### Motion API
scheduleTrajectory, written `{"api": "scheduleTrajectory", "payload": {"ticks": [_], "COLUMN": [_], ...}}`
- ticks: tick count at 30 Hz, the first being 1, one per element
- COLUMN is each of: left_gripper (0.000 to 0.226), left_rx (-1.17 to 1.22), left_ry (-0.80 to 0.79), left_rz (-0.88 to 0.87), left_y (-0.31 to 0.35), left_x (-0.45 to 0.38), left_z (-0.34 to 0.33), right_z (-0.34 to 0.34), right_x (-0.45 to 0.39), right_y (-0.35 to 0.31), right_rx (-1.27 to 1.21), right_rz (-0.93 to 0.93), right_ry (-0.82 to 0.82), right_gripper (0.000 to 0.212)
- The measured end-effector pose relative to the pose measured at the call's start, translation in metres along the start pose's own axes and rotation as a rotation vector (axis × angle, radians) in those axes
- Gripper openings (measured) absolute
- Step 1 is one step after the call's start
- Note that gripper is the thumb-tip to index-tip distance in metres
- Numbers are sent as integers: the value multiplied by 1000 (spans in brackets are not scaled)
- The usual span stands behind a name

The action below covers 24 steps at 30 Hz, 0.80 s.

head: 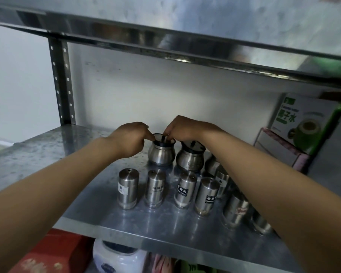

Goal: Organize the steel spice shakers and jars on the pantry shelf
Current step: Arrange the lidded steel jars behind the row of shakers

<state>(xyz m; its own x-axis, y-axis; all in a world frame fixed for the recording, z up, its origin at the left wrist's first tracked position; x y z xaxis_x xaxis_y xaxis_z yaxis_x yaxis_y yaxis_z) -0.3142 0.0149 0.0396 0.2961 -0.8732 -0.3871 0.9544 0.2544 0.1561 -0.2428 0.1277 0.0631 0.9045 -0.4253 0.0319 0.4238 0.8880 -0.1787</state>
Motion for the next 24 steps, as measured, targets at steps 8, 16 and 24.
{"api": "scheduleTrajectory", "payload": {"ticks": [8,16,24], "left_gripper": [57,57,66], "left_rx": [-36,-70,-160], "left_ry": [-27,-82,-194], "left_rz": [70,116,80], "left_y": [-8,-5,-9], "left_x": [5,7,12], "left_z": [3,-2,-10], "right_z": [3,-11,-13], "right_x": [4,8,13], "right_y": [-5,-1,-5], "right_rx": [-75,23,-1], "right_rz": [-34,-107,-86], "right_ry": [50,86,71], "right_gripper": [31,20,20]}}
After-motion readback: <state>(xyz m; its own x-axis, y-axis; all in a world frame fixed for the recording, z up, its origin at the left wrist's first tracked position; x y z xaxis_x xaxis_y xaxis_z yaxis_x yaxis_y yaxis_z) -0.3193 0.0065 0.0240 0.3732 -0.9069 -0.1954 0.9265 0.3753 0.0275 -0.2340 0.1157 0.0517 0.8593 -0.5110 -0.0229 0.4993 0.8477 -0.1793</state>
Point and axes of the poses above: each hand's wrist, its own x-axis away from the middle knuckle, its own z-axis out of the back of the hand, y = z × x, the point moved 7 cm from there along -x, towards the middle knuckle, and after that the axes turned 6 degrees about x, right-handed, at the moved point
